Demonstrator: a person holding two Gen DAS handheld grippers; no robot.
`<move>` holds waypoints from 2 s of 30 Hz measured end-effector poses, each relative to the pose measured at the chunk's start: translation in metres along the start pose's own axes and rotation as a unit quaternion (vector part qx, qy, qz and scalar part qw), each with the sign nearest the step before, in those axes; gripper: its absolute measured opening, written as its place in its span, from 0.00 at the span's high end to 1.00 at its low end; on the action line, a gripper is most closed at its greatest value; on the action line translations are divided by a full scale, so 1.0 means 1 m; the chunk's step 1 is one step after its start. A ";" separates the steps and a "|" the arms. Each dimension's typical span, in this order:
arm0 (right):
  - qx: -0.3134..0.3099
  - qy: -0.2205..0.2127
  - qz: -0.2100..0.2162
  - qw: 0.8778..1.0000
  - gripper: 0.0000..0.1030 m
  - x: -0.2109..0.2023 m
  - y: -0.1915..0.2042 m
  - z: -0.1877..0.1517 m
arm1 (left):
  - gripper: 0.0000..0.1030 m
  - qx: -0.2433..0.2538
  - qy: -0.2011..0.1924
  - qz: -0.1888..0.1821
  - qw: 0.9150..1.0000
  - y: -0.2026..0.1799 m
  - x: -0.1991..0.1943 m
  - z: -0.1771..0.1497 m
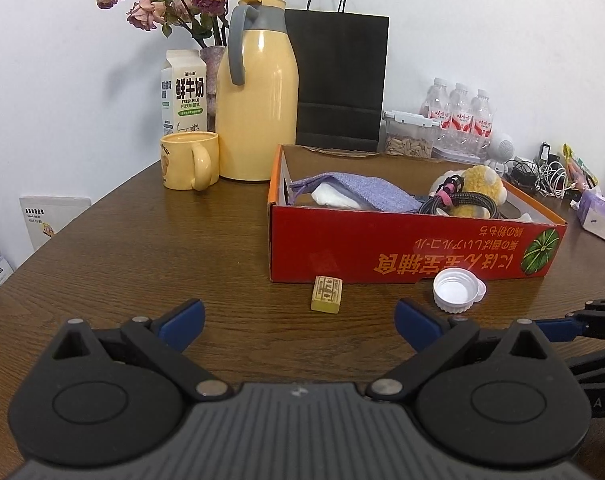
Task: Organize objects
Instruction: 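Grasp the small black cable with the right gripper while the left grasps the yellow block, then carry the small black cable and yellow block into the box, open both grippers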
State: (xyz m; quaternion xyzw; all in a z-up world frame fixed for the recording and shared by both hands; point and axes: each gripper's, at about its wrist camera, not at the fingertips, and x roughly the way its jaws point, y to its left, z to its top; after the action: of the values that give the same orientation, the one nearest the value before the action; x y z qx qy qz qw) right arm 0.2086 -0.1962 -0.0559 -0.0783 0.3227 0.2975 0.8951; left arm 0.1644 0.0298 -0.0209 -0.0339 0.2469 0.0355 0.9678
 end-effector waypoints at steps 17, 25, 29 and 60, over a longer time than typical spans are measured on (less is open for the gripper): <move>0.022 -0.034 -0.006 0.999 0.60 -0.009 -0.013 0.003 | 0.00 0.003 0.019 0.007 1.000 -0.002 0.003 0.006; 0.047 -0.065 -0.054 0.995 0.60 -0.021 -0.047 0.010 | 0.00 0.011 0.032 0.011 0.999 -0.006 0.011 0.020; 0.056 -0.077 -0.071 0.993 0.60 -0.025 -0.059 0.012 | 0.00 0.018 0.052 0.011 0.998 -0.011 0.024 0.024; 0.059 -0.092 -0.066 0.992 0.60 -0.020 -0.060 0.001 | 0.79 0.025 0.049 0.009 0.998 -0.029 0.059 0.020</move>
State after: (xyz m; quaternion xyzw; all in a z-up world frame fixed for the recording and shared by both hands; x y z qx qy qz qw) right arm 0.2325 -0.2542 -0.0458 -0.0187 0.2506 0.2241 0.9416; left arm 0.2278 0.0053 -0.0301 -0.0089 0.2952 0.0358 0.9547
